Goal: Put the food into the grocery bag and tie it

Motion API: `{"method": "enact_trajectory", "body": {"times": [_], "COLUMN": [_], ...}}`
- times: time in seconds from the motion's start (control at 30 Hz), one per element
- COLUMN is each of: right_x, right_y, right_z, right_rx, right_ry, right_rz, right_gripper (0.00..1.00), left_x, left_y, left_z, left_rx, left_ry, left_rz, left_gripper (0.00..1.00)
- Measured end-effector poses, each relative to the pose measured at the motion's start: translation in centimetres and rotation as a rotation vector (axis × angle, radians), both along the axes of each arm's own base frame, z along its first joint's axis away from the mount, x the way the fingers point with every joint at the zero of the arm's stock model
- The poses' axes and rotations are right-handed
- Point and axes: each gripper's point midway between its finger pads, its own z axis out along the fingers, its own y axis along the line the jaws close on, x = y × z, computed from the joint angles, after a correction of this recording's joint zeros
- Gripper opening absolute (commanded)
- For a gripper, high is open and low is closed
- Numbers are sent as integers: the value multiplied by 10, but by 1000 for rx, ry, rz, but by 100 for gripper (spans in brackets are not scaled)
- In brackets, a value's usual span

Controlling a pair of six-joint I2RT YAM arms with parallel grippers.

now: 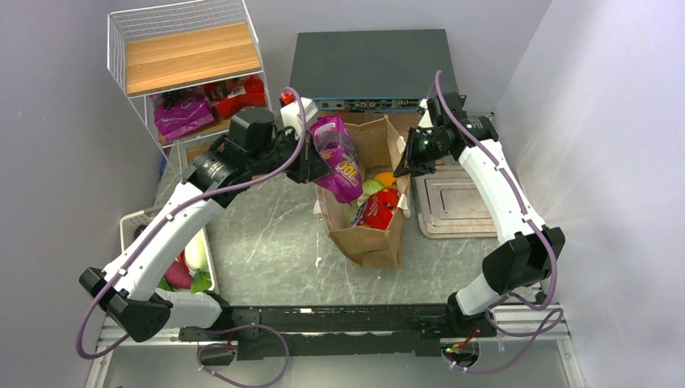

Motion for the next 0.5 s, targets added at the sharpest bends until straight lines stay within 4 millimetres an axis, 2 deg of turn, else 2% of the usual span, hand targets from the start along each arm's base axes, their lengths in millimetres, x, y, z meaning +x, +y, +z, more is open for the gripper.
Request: {"method": "enact_trajectory", "body": {"times": [0.03, 0.07, 0.1, 0.17, 0.2, 0.4, 0.5], "right_x": [0, 0, 0, 0, 0, -1, -1], "right_y": [0, 0, 0, 0, 0, 1, 5], "right_z": [0, 0, 0, 0, 0, 0, 2], "right_rx": [0, 0, 0, 0, 0, 5, 20], "right_ry": [0, 0, 0, 0, 0, 2, -3], "right_rz": [0, 0, 0, 0, 0, 4, 12], "right_gripper": [0, 0, 0, 0, 0, 0, 0], "left_x": [0, -1, -1, 0, 0, 8, 12], "left_y": [-2, -4, -5, -6, -6, -11, -12], "left_z": [0, -1, -1, -2, 0, 37, 43], "left_rx": [1, 2, 3, 6, 5, -58, -64], "left_ry": [-1, -2, -2, -6, -13, -73, -85], "left_rz": [-3, -6, -7, -6, -3, 22, 31], "left_gripper": [0, 4, 26, 94, 99, 99, 99]}}
